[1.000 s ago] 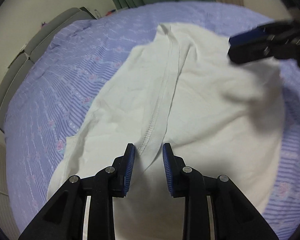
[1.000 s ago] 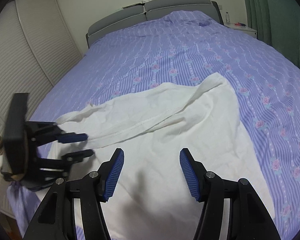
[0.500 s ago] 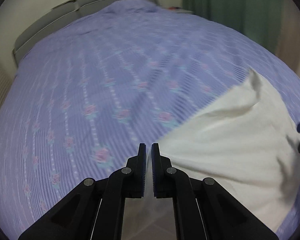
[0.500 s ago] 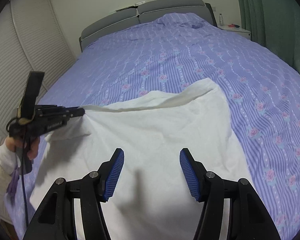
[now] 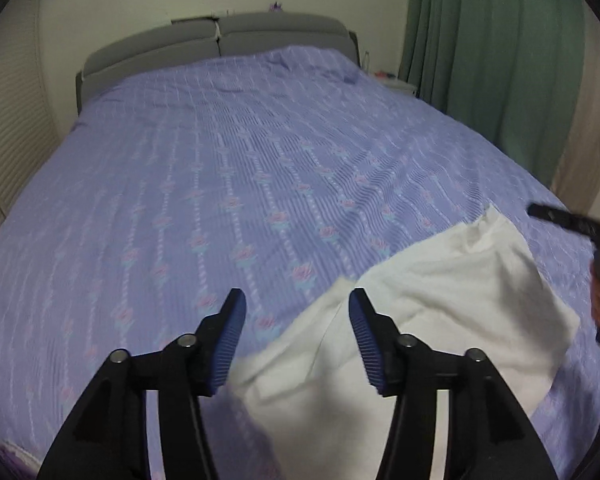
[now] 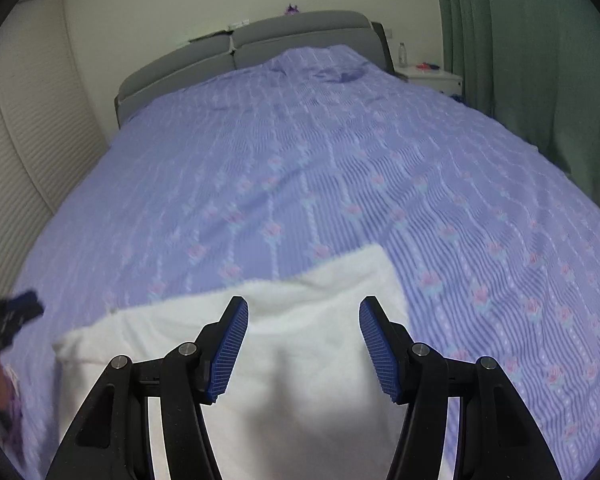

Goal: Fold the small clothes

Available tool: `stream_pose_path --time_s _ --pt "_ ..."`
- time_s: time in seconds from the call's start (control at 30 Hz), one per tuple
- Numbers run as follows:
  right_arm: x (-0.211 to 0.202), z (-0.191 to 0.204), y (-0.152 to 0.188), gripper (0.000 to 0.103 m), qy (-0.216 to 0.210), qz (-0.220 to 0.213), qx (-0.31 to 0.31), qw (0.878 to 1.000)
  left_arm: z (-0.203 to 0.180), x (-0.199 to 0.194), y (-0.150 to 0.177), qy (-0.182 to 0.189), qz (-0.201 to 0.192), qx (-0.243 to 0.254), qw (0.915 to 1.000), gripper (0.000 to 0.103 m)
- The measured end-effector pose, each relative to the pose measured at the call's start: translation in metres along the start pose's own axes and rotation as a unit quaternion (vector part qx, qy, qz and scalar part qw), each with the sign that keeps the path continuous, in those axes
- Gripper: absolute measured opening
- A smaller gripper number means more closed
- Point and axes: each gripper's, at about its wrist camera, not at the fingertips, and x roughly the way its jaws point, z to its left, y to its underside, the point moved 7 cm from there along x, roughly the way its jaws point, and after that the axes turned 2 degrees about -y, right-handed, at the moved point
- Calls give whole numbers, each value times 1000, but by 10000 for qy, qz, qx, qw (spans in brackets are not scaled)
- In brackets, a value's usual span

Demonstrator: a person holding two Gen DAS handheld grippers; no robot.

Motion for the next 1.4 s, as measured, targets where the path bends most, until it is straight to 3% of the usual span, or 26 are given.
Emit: stream_pose_path --time_s 0.1,0.23,0.33,0.53,0.6,0.63,0.67,0.8,0.87,0.9,1.0,1.03,1.17,1.3,1.4 --pt "-3 32 -2 59 -85 -75 -353 9993 3 -11 25 15 -80 216 9997 61" --pt "-2 64 11 59 -241 46 -608 9978 4 1 54 154 145 544 9983 62" --pt "-2 77 27 59 -396 196 -628 9970 11 16 68 74 246 746 9969 61" --pt "-4 87 48 59 -320 359 -730 9962 22 49 74 -34 429 762 9962 55" --pt "-1 88 51 59 -279 405 -769 9958 23 56 69 -97 435 810 9957 46" --pt "0 88 53 59 -269 423 -772 9958 24 60 67 -126 500 798 9955 23" --pt "1 88 54 59 -269 437 -768 9957 27 68 63 -131 673 673 9954 9" --pt "8 81 50 59 -174 441 -655 9967 60 82 42 -376 861 -334 9950 8" --pt "10 76 46 59 -80 396 -579 9975 75 93 36 -388 1136 -898 9887 15" --pt "12 75 44 59 -20 377 -565 9977 82 96 34 -604 1211 -1061 9851 16" --pt "11 70 40 59 318 243 -657 9970 85 88 24 -1388 1111 -730 9814 24" --pt "9 69 38 59 416 168 -728 9963 81 82 22 -1482 1053 -643 9812 31" --pt "-5 46 16 59 693 -332 -861 9933 51 39 23 -1466 666 -448 9859 59" --pt "10 1 -8 59 539 -71 -504 9972 6 13 19 -1272 502 -398 9898 70" --pt "30 -24 -13 59 318 245 -382 9985 -34 23 13 -885 616 -375 9935 71"
